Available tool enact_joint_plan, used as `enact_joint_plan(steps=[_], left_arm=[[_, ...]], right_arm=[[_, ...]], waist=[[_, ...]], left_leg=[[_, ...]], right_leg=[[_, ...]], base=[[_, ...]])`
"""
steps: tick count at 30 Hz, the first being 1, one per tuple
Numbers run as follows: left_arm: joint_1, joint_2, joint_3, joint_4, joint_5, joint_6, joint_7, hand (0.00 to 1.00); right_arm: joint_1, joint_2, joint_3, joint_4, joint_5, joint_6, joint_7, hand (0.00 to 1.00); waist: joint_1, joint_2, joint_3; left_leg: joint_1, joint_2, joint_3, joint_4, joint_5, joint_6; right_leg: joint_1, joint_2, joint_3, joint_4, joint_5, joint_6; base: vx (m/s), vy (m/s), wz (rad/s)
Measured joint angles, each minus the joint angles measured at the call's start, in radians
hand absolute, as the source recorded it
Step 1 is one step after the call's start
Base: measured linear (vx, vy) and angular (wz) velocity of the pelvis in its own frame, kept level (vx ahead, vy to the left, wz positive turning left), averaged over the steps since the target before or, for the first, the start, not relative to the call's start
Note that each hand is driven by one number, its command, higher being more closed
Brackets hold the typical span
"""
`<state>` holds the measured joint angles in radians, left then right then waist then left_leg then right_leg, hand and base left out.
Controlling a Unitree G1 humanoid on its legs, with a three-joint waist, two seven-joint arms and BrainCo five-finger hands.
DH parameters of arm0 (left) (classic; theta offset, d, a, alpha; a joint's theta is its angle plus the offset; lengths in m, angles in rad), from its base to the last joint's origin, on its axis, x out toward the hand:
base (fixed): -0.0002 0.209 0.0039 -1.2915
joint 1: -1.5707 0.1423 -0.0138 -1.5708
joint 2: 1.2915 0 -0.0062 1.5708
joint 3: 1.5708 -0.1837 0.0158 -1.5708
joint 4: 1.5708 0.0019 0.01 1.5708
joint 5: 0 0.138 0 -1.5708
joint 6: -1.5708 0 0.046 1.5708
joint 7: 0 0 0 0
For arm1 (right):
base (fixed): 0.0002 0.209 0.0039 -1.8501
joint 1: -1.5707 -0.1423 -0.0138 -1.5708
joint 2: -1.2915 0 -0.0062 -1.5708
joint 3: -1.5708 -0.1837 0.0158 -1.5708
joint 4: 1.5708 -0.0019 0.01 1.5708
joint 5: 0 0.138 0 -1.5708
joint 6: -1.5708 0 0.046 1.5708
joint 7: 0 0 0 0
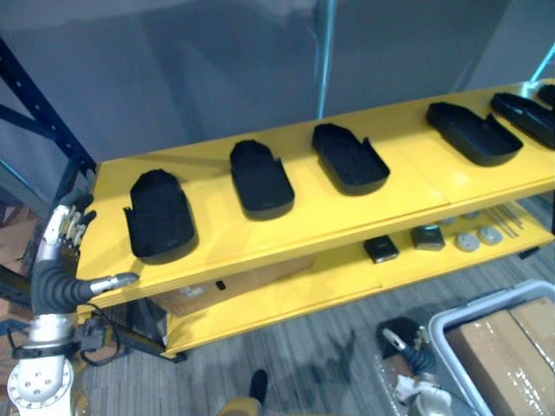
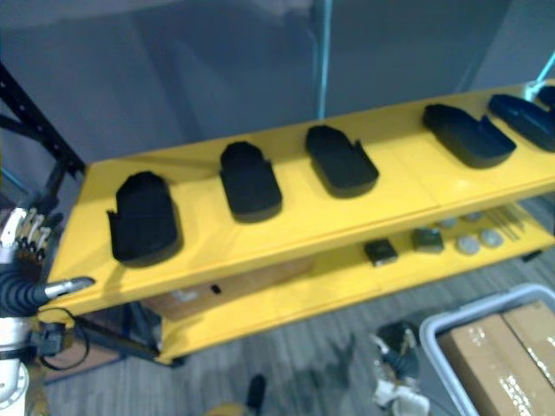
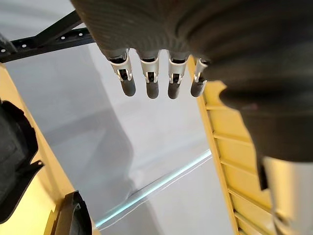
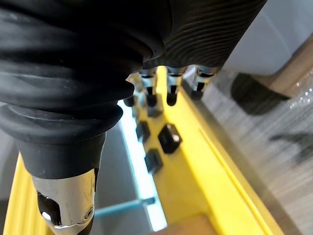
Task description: Walk over and take plastic housings, then place them on the shelf
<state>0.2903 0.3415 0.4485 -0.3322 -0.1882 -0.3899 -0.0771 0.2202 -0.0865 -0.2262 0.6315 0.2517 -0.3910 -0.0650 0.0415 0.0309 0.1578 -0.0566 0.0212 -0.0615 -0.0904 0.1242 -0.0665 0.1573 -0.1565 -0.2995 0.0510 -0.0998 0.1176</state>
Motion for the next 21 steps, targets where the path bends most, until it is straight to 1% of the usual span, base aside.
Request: enact_joint_plan(steps=[1, 3, 4, 5, 6, 7, 8, 9, 12, 14, 18, 19, 21], left_arm=[[-0.02, -0.002, -0.001, 0.006, 0.037, 0.005, 0.037, 0.0], [-0.039, -0.005, -0.003, 0.008, 0.093, 0.021, 0.078, 0.0], [-0.05, -0.004, -0.004, 0.01, 0.158, 0.033, 0.104, 1.0], [-0.059, 0.0, -0.012, 0.012, 0.222, 0.049, 0.123, 1.0], [-0.061, 0.006, -0.021, 0.014, 0.258, 0.058, 0.134, 1.0], [-0.061, 0.014, -0.032, 0.02, 0.319, 0.068, 0.145, 1.0], [-0.061, 0.028, -0.037, 0.021, 0.355, 0.074, 0.141, 1.0], [-0.06, 0.051, -0.039, 0.021, 0.377, 0.085, 0.133, 1.0], [-0.061, 0.1, -0.038, 0.021, 0.403, 0.106, 0.111, 1.0], [-0.06, 0.128, -0.039, 0.021, 0.404, 0.115, 0.078, 1.0], [-0.06, 0.133, -0.049, 0.021, 0.434, 0.142, 0.032, 1.0], [-0.06, 0.138, -0.061, 0.021, 0.436, 0.147, 0.026, 1.0], [-0.058, 0.164, -0.081, 0.021, 0.474, 0.154, 0.011, 1.0]], right_arm=[[0.005, 0.006, -0.021, -0.01, 0.017, -0.002, 0.001, 0.0], [0.012, 0.011, -0.042, -0.031, 0.041, -0.002, 0.001, 0.0], [0.016, 0.013, -0.062, -0.044, 0.06, -0.002, 0.002, 0.0], [0.02, 0.013, -0.079, -0.057, 0.083, -0.002, 0.002, 0.0], [0.022, 0.013, -0.087, -0.068, 0.096, -0.002, 0.002, 0.0], [0.022, 0.012, -0.103, -0.083, 0.115, -0.003, 0.004, 0.0], [0.021, 0.012, -0.115, -0.094, 0.129, -0.002, 0.005, 0.0], [0.021, 0.01, -0.118, -0.103, 0.13, -0.002, 0.007, 0.0], [0.019, 0.006, -0.118, -0.115, 0.139, -0.002, 0.023, 0.0], [0.018, 0.006, -0.116, -0.115, 0.146, -0.002, 0.029, 0.0], [0.02, 0.006, -0.116, -0.115, 0.147, -0.001, 0.037, 0.0], [0.021, 0.005, -0.116, -0.115, 0.147, -0.001, 0.041, 0.0], [0.019, 0.005, -0.115, -0.115, 0.147, 0.002, 0.043, 0.0]], waist=[[-0.003, -0.002, 0.009], [-0.005, -0.004, 0.011], [-0.012, -0.01, 0.016], [-0.013, -0.014, 0.019], [-0.015, -0.014, 0.018], [-0.019, -0.014, 0.018], [-0.026, -0.014, 0.019], [-0.026, -0.013, 0.019], [-0.026, -0.008, 0.017], [-0.023, -0.004, 0.015], [-0.022, 0.008, 0.01], [-0.021, 0.01, 0.009], [-0.018, 0.012, 0.007]], left_leg=[[-0.003, 0.002, 0.017, 0.0, 0.0, 0.0], [-0.013, 0.004, 0.019, 0.0, 0.0, 0.0], [-0.015, 0.005, 0.028, 0.0, 0.0, 0.0], [-0.019, 0.009, 0.056, 0.0, 0.0, 0.0], [-0.022, 0.014, 0.065, 0.0, 0.0, 0.0], [-0.03, 0.018, 0.074, 0.0, 0.0, 0.0], [-0.035, 0.02, 0.077, 0.0, 0.0, 0.0], [-0.034, 0.023, 0.093, 0.0, 0.0, 0.0], [-0.033, 0.032, 0.109, 0.0, 0.0, 0.0], [-0.033, 0.034, 0.111, 0.0, 0.0, 0.001], [-0.032, 0.037, 0.111, 0.0, 0.004, 0.006], [-0.032, 0.037, 0.111, 0.0, 0.005, 0.008], [-0.031, 0.036, 0.11, 0.0, 0.005, 0.008]], right_leg=[[0.0, 0.0, 0.0, 0.0, 0.001, 0.001], [-0.005, 0.0, -0.001, 0.0, 0.001, 0.002], [-0.008, -0.001, 0.0, 0.0, 0.002, 0.003], [-0.01, -0.001, 0.0, 0.0, 0.003, 0.003], [-0.011, 0.0, 0.0, 0.0, 0.003, 0.003], [-0.018, 0.0, 0.0, 0.0, 0.007, 0.002], [-0.02, 0.001, -0.002, -0.001, 0.009, 0.002], [-0.019, 0.003, -0.002, -0.001, 0.01, 0.0], [-0.017, 0.006, -0.001, -0.001, 0.014, -0.004], [-0.017, 0.006, -0.001, 0.004, 0.014, -0.004], [-0.016, 0.008, -0.001, 0.014, 0.022, -0.009], [-0.016, 0.008, -0.001, 0.015, 0.023, -0.009], [-0.016, 0.007, -0.001, 0.023, 0.025, -0.009]], base=[[0.0, 0.0, 0.0], [-0.02, -0.002, 0.06], [0.01, 0.006, 0.04], [0.0, 0.0, 0.0], [0.0, 0.0, 0.0], [0.02, -0.013, 0.07], [0.02, -0.004, 0.06], [0.03, -0.004, 0.05], [0.03, -0.011, 0.04], [0.03, 0.004, 0.06], [0.03, 0.017, 0.08], [0.02, 0.023, 0.06], [0.02, 0.022, 0.05]])
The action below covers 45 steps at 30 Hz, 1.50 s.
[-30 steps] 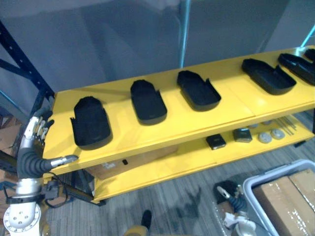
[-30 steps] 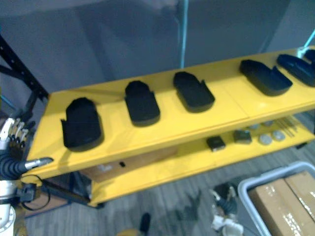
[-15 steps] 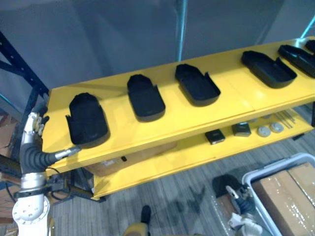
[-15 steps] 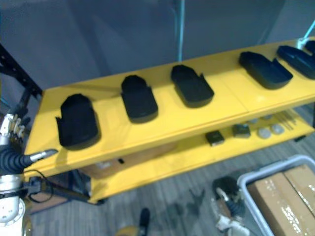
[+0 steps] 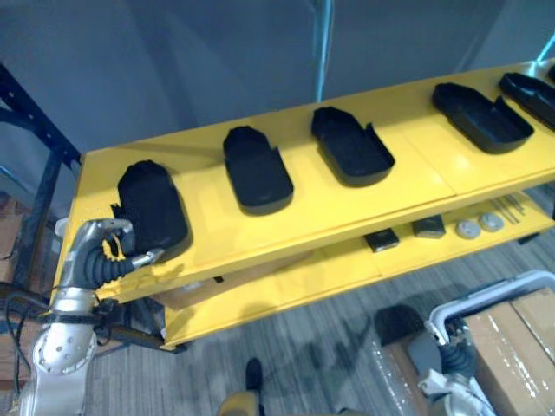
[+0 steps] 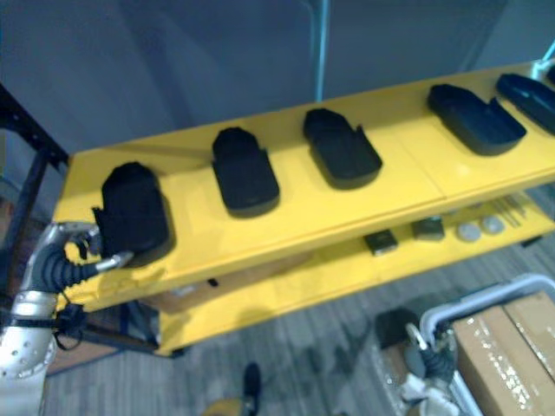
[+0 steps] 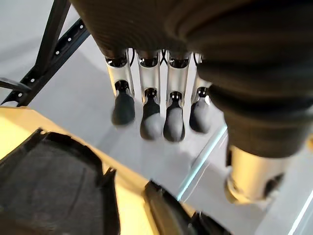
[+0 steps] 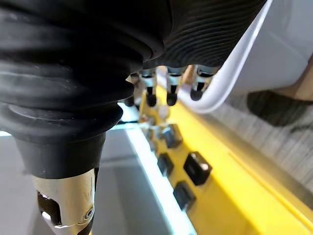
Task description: Walk over and take plastic housings, then place them on the shelf
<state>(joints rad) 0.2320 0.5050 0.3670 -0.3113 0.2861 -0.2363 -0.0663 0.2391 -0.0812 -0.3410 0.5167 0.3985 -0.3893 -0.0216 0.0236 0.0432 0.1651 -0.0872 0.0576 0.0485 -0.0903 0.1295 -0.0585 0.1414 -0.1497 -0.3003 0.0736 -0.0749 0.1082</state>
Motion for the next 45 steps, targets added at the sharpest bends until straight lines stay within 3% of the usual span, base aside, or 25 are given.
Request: enact_joint_plan(steps=[6, 9, 15, 19, 23, 24, 25, 32, 35, 38, 41, 45], left_arm=[[0.002, 0.026, 0.003, -0.001, 0.021, 0.052, -0.076, 1.0], [0.003, 0.054, 0.005, 0.0, 0.026, 0.073, -0.157, 1.0], [-0.005, 0.095, -0.058, 0.128, -0.013, 0.06, -0.269, 1.0], [0.005, 0.115, -0.121, 0.222, -0.037, 0.018, -0.313, 1.0], [0.003, 0.117, -0.186, 0.262, -0.05, 0.017, -0.321, 1.0], [0.001, 0.116, -0.214, 0.276, -0.05, 0.018, -0.32, 1.0], [0.0, 0.114, -0.244, 0.287, -0.049, 0.019, -0.321, 1.0], [-0.012, 0.071, -0.362, 0.303, -0.04, 0.017, -0.294, 1.0], [-0.038, 0.072, -0.423, 0.302, 0.035, 0.016, -0.219, 1.0], [-0.054, 0.074, -0.43, 0.301, 0.128, 0.023, -0.151, 1.0], [-0.059, 0.08, -0.427, 0.229, 0.169, 0.05, -0.13, 1.0], [-0.059, 0.098, -0.405, 0.117, 0.172, 0.068, -0.139, 1.0]], right_arm=[[0.003, -0.008, 0.0, 0.002, 0.002, 0.009, -0.003, 0.0], [0.002, -0.029, 0.0, 0.013, 0.002, 0.02, -0.018, 0.0], [-0.027, -0.086, -0.002, 0.178, 0.027, 0.043, -0.044, 0.0], [-0.034, -0.092, -0.002, 0.242, 0.063, 0.045, -0.045, 0.0], [-0.067, -0.09, -0.004, 0.275, 0.063, 0.046, -0.045, 0.0], [-0.079, -0.086, -0.007, 0.287, 0.062, 0.05, -0.045, 0.0], [-0.09, -0.084, -0.014, 0.295, 0.061, 0.051, -0.045, 0.0], [-0.093, -0.07, -0.048, 0.33, 0.06, 0.053, -0.042, 0.0], [-0.132, -0.059, -0.044, 0.361, 0.058, 0.053, -0.042, 0.0], [-0.165, -0.046, -0.019, 0.373, 0.058, 0.05, -0.043, 0.0], [-0.187, -0.037, 0.016, 0.371, 0.045, 0.035, -0.048, 0.0], [-0.182, -0.036, 0.04, 0.37, 0.013, 0.031, -0.069, 0.0]], waist=[[0.011, 0.017, -0.011], [0.019, 0.026, -0.016], [0.021, 0.026, -0.037], [0.025, 0.015, -0.052], [0.024, -0.007, -0.039], [0.024, -0.026, -0.03], [0.022, -0.025, -0.022], [0.016, -0.04, -0.009], [0.018, -0.077, 0.013], [0.016, -0.097, 0.025], [0.019, -0.085, 0.028], [0.019, -0.063, 0.022]], left_leg=[[0.001, 0.001, -0.006, 0.0, -0.001, 0.003], [0.0, 0.001, -0.006, 0.0, -0.001, 0.003], [0.019, 0.003, 0.021, 0.0, -0.022, 0.01], [0.021, 0.001, 0.02, 0.0, -0.018, 0.015], [0.02, -0.012, 0.021, 0.0, -0.018, 0.014], [0.019, -0.023, 0.029, 0.0, -0.017, 0.013], [0.02, -0.023, 0.038, 0.0, -0.016, 0.013], [0.02, -0.02, 0.045, 0.0, 0.022, 0.001], [0.02, -0.041, 0.04, 0.0, 0.034, 0.005], [0.028, -0.04, 0.03, 0.0, 0.033, 0.006], [0.055, -0.016, 0.025, -0.001, 0.022, -0.003], [0.054, 0.0, 0.024, -0.001, 0.014, -0.001]], right_leg=[[0.0, 0.001, 0.0, 0.006, 0.013, -0.006], [0.003, 0.001, -0.002, 0.006, 0.016, -0.005], [0.037, -0.003, -0.002, 0.003, 0.02, -0.01], [0.04, -0.004, 0.0, 0.007, 0.016, -0.015], [0.04, -0.011, -0.001, -0.001, -0.033, -0.056], [0.039, -0.024, -0.001, -0.009, -0.07, -0.026], [0.035, -0.023, -0.002, -0.011, -0.073, -0.007], [0.052, -0.027, -0.029, -0.009, -0.089, 0.02], [0.069, -0.044, -0.032, -0.01, -0.077, 0.042], [0.069, -0.044, -0.027, 0.018, -0.068, 0.032], [0.075, -0.022, -0.019, 0.052, -0.042, -0.008], [0.066, -0.009, 0.008, 0.068, -0.028, -0.027]], base=[[0.0, 0.009, 0.02], [-0.01, 0.006, 0.04], [-0.01, 0.0, 0.15], [-0.02, 0.005, 0.03], [-0.05, -0.012, 0.01], [-0.04, -0.033, -0.02], [-0.06, -0.058, 0.04], [0.02, -0.022, 0.08], [0.13, 0.011, 0.13], [0.13, 0.004, 0.15], [0.09, 0.011, 0.09], [0.01, 0.0, -0.02]])
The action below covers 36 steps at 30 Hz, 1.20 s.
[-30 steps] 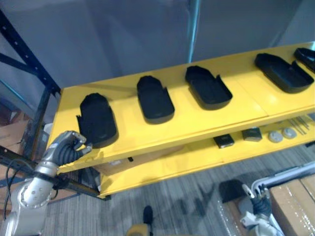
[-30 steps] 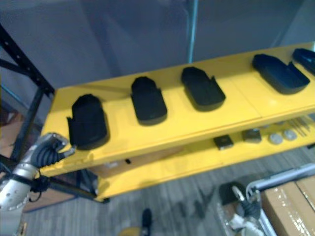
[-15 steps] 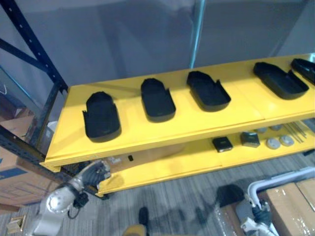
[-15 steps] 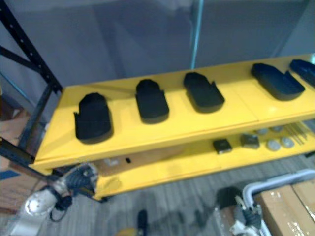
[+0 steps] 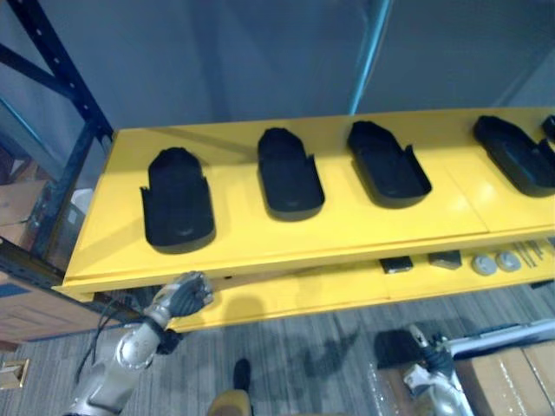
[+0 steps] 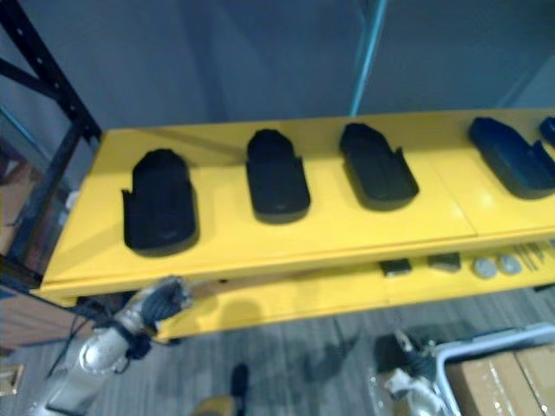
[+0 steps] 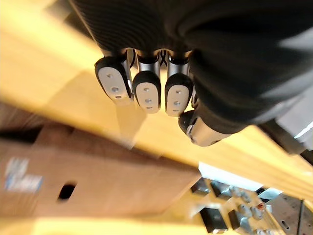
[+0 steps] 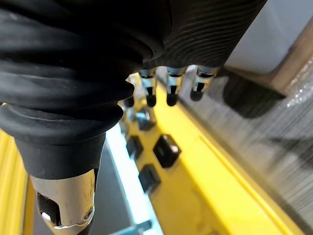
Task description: Walk over and take plastic housings, then place them on the shelf
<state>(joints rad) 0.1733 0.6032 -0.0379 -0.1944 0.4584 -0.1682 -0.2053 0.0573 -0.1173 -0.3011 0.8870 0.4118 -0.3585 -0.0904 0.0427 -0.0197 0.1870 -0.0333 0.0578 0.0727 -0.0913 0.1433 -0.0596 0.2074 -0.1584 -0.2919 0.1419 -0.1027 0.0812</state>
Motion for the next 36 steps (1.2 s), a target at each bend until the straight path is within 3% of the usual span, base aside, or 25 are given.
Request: enact_joint_plan(steps=[5, 12, 15, 18, 19, 20, 24, 25, 26, 27, 28, 31, 36], left_arm=[[-0.008, 0.029, 0.082, -0.079, -0.044, -0.006, -0.033, 1.0], [-0.008, 0.066, 0.139, -0.163, -0.143, -0.066, -0.085, 1.0], [-0.008, 0.066, 0.156, -0.166, -0.143, -0.068, -0.094, 1.0], [-0.008, 0.066, 0.156, -0.166, -0.141, -0.073, -0.085, 1.0], [-0.008, 0.063, 0.159, -0.165, -0.141, -0.078, -0.078, 1.0], [-0.004, 0.052, 0.181, -0.168, -0.141, -0.086, -0.073, 1.0], [0.014, 0.049, 0.263, -0.172, -0.145, -0.104, -0.04, 1.0], [0.014, 0.049, 0.29, -0.172, -0.147, -0.112, -0.037, 1.0], [0.015, 0.052, 0.304, -0.173, -0.148, -0.116, -0.036, 1.0], [0.023, 0.059, 0.336, -0.181, -0.151, -0.124, -0.036, 1.0], [0.032, 0.055, 0.337, -0.182, -0.167, -0.126, -0.037, 1.0], [0.045, 0.054, 0.356, -0.224, -0.179, -0.137, -0.037, 1.0], [0.047, 0.04, 0.382, -0.254, -0.178, -0.157, -0.044, 1.0]], right_arm=[[0.048, -0.003, -0.008, 0.0, 0.0, 0.003, 0.001, 0.0], [0.116, -0.008, -0.043, 0.024, 0.001, 0.012, 0.002, 0.0], [0.116, -0.009, -0.045, 0.026, 0.0, 0.014, 0.001, 0.0], [0.108, -0.009, -0.043, 0.011, -0.052, -0.001, -0.062, 0.0], [0.128, -0.006, -0.043, -0.048, -0.057, -0.019, -0.107, 0.0], [0.147, -0.014, -0.051, -0.152, -0.066, -0.047, -0.145, 0.0], [0.153, -0.04, -0.094, -0.45, -0.127, -0.107, -0.199, 0.0], [0.148, -0.057, -0.108, -0.518, -0.137, -0.112, -0.193, 0.0], [0.144, -0.063, -0.112, -0.544, -0.146, -0.12, -0.191, 0.0], [0.132, -0.067, -0.114, -0.59, -0.153, -0.13, -0.18, 0.0], [0.123, -0.081, -0.119, -0.645, -0.156, -0.139, -0.17, 0.0], [0.122, -0.08, -0.108, -0.796, -0.202, -0.142, -0.171, 0.0], [0.071, -0.085, -0.104, -1.029, -0.269, -0.147, -0.228, 0.0]], waist=[[0.0, 0.014, -0.011], [0.001, 0.009, -0.062], [0.003, 0.025, -0.078], [0.005, 0.034, -0.084], [0.001, 0.01, -0.089], [0.008, 0.024, -0.09], [-0.006, 0.047, -0.09], [-0.003, 0.051, -0.088], [-0.005, 0.035, -0.086], [0.006, -0.028, -0.083], [0.008, -0.001, -0.083], [-0.003, 0.001, -0.089], [-0.004, -0.017, -0.071]], left_leg=[[-0.005, 0.004, 0.022, 0.0, -0.006, 0.0], [-0.021, 0.006, 0.025, 0.0, -0.012, 0.001], [-0.022, 0.016, 0.036, 0.0, -0.013, 0.001], [-0.03, 0.019, 0.046, 0.0, -0.025, -0.014], [-0.036, 0.008, 0.078, 0.015, -0.037, -0.006], [-0.065, 0.006, 0.103, 0.068, -0.046, 0.024], [-0.036, -0.004, 0.097, 0.001, -0.013, 0.013], [-0.037, -0.007, 0.096, 0.0, -0.014, 0.011], [-0.037, -0.015, 0.1, 0.0, -0.028, -0.005], [-0.049, -0.05, 0.13, 0.073, -0.04, 0.038], [-0.056, -0.035, 0.129, 0.141, -0.067, 0.035], [-0.018, -0.048, 0.128, 0.001, 0.008, 0.038], [-0.004, -0.038, 0.13, 0.0, 0.024, 0.037]], right_leg=[[-0.012, 0.0, 0.025, -0.011, 0.004, -0.004], [-0.012, 0.004, 0.049, -0.037, 0.015, -0.002], [-0.01, 0.014, 0.049, -0.046, 0.032, -0.005], [-0.011, 0.017, 0.042, -0.054, 0.038, -0.008], [-0.016, -0.006, 0.04, -0.081, 0.047, -0.015], [0.0, -0.008, 0.046, -0.111, 0.04, -0.004], [0.002, -0.01, 0.038, -0.108, 0.035, -0.01], [-0.001, -0.007, 0.015, -0.099, 0.023, -0.03], [-0.001, -0.015, 0.005, -0.105, 0.005, -0.052], [0.002, -0.073, 0.008, -0.13, -0.041, 0.005], [0.003, -0.057, 0.018, -0.108, -0.046, 0.025], [-0.029, -0.054, 0.019, -0.087, -0.058, 0.005], [-0.031, -0.042, 0.023, -0.064, -0.018, 0.007]], base=[[-0.02, 0.008, -0.14], [-0.02, 0.002, 0.01], [-0.05, 0.004, -0.04], [-0.03, 0.007, 0.06], [0.08, -0.018, 0.01], [0.08, -0.019, -0.07], [-0.06, 0.042, 0.11], [-0.07, 0.041, 0.1], [0.05, 0.019, -0.01], [0.19, 0.013, -0.07], [0.22, 0.001, -0.07], [0.14, 0.058, 0.08], [0.15, 0.027, -0.03]])
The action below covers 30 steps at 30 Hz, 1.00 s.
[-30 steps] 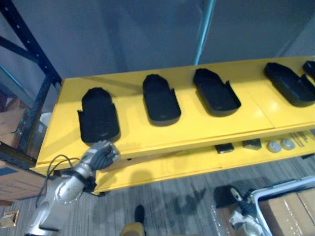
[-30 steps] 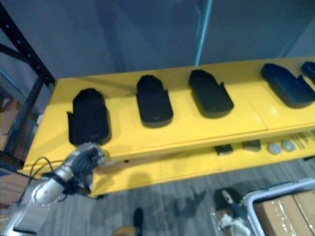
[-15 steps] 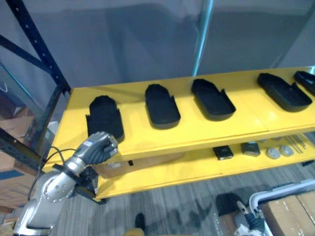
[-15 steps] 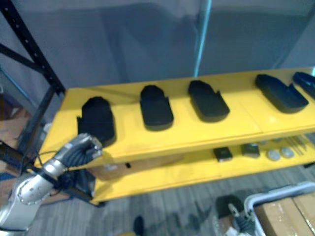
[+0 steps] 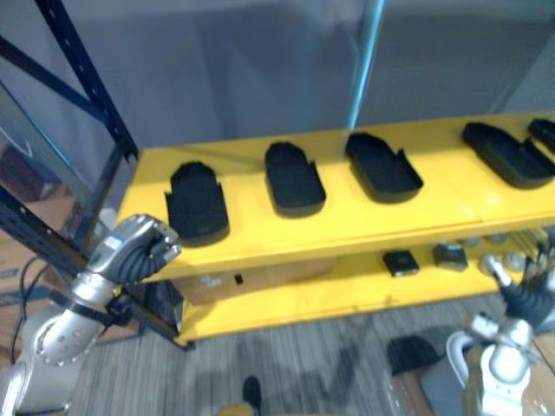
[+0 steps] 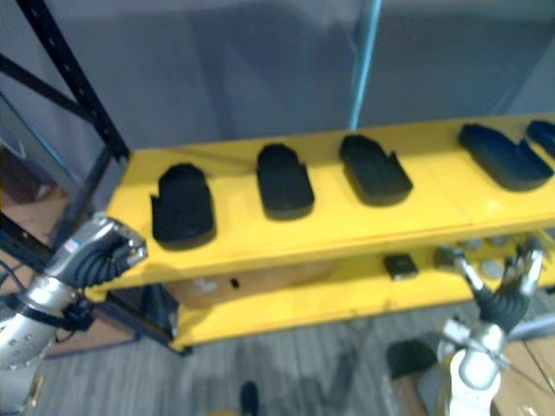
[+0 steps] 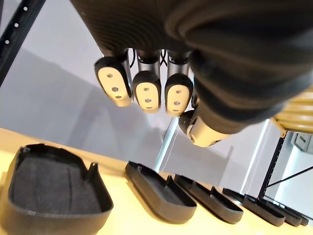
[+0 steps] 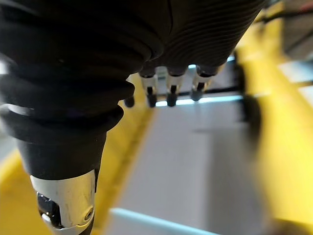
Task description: Walk over and take plastic housings, then place them on the shelf
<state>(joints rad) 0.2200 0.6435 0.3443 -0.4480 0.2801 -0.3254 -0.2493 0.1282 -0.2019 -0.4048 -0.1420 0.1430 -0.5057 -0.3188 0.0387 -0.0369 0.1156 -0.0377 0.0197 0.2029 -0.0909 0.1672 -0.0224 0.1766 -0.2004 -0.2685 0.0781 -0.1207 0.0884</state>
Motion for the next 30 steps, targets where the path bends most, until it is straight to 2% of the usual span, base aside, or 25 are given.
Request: enact_joint_plan(steps=[4, 7, 9, 10, 12, 13, 16, 18, 20, 26, 30], left_arm=[[0.0, -0.058, 0.0, -0.004, 0.001, -0.001, -0.007, 1.0], [0.012, -0.075, 0.003, -0.018, 0.001, -0.001, -0.02, 1.0], [0.02, -0.087, 0.004, -0.038, 0.001, -0.004, -0.04, 1.0], [0.021, -0.1, 0.004, -0.046, 0.0, -0.008, -0.048, 1.0], [0.033, -0.103, 0.005, -0.052, 0.001, -0.014, -0.062, 1.0], [0.036, -0.103, 0.005, -0.056, 0.0, -0.014, -0.079, 1.0], [0.037, -0.103, -0.004, -0.064, 0.001, -0.009, -0.117, 1.0], [0.038, -0.103, -0.016, -0.064, 0.005, 0.001, -0.144, 1.0], [0.038, -0.103, -0.02, -0.07, 0.012, 0.004, -0.164, 1.0], [0.037, -0.103, -0.093, -0.083, 0.111, 0.069, -0.235, 1.0], [0.036, -0.103, -0.109, -0.083, 0.133, 0.107, -0.247, 1.0]], right_arm=[[-0.024, -0.024, 0.04, -0.089, -0.04, -0.002, -0.053, 0.0], [-0.025, -0.027, 0.061, -0.134, -0.039, 0.0, -0.045, 0.0], [-0.021, -0.033, 0.065, -0.152, -0.034, 0.0, -0.02, 0.0], [-0.021, -0.035, 0.068, -0.157, -0.021, 0.001, 0.008, 0.0], [-0.019, -0.039, 0.091, -0.162, 0.017, 0.004, 0.051, 0.0], [-0.016, -0.04, 0.112, -0.167, 0.039, 0.011, 0.077, 0.0], [-0.017, -0.041, 0.151, -0.168, 0.052, 0.03, 0.119, 0.0], [-0.019, -0.043, 0.164, -0.168, 0.064, 0.05, 0.143, 0.0], [-0.018, -0.047, 0.174, -0.168, 0.08, 0.052, 0.153, 0.0], [-0.016, -0.073, 0.204, -0.168, 0.1, 0.06, 0.168, 0.0], [-0.011, -0.074, 0.215, -0.168, 0.101, 0.081, 0.169, 0.0]], waist=[[-0.002, 0.005, 0.005], [-0.001, 0.029, 0.023], [-0.005, 0.044, 0.031], [-0.011, 0.036, 0.035], [0.0, 0.044, 0.032], [-0.004, 0.043, 0.031], [-0.009, 0.013, 0.037], [-0.01, 0.006, 0.037], [-0.012, 0.009, 0.038], [-0.028, 0.036, 0.045], [-0.033, 0.042, 0.047]], left_leg=[[0.0, 0.014, 0.0, -0.001, -0.005, -0.007], [-0.004, 0.017, 0.002, -0.001, -0.006, -0.007], [-0.016, 0.02, 0.001, -0.001, -0.006, -0.009], [-0.021, 0.022, 0.002, 0.0, -0.005, -0.017], [-0.019, 0.027, 0.001, 0.0, 0.014, -0.024], [-0.021, 0.026, -0.002, -0.001, 0.015, -0.024], [-0.035, 0.03, -0.002, 0.0, 0.021, -0.016], [-0.032, 0.03, -0.003, 0.0, 0.025, -0.015], [-0.032, 0.031, -0.004, 0.0, 0.025, -0.015], [-0.031, 0.037, -0.004, -0.001, 0.022, -0.02], [-0.032, 0.042, -0.004, -0.001, 0.024, -0.023]], right_leg=[[-0.004, 0.013, 0.0, 0.0, 0.014, -0.011], [-0.01, 0.015, -0.003, -0.006, -0.017, -0.029], [-0.022, 0.019, -0.005, -0.005, -0.02, -0.026], [-0.026, 0.012, -0.005, -0.019, -0.017, -0.027], [-0.024, 0.022, -0.001, -0.03, -0.004, -0.008], [-0.022, 0.023, -0.002, -0.033, 0.001, -0.009], [-0.037, 0.026, -0.004, -0.029, 0.011, 0.006], [-0.037, 0.027, -0.003, -0.018, 0.021, 0.021], [-0.037, 0.027, -0.003, -0.015, 0.021, 0.022], [-0.039, 0.032, -0.003, -0.01, 0.015, 0.013], [-0.044, 0.036, -0.001, -0.012, 0.009, 0.012]], base=[[-0.01, 0.0, -0.07], [-0.1, -0.001, -0.05], [-0.09, 0.0, 0.02], [-0.03, -0.016, -0.06], [0.01, -0.032, -0.16], [0.03, -0.032, -0.05], [0.03, -0.018, 0.02], [0.04, -0.016, 0.03], [0.0, 0.0, 0.0], [-0.02, 0.002, -0.01], [-0.03, -0.002, -0.02]])
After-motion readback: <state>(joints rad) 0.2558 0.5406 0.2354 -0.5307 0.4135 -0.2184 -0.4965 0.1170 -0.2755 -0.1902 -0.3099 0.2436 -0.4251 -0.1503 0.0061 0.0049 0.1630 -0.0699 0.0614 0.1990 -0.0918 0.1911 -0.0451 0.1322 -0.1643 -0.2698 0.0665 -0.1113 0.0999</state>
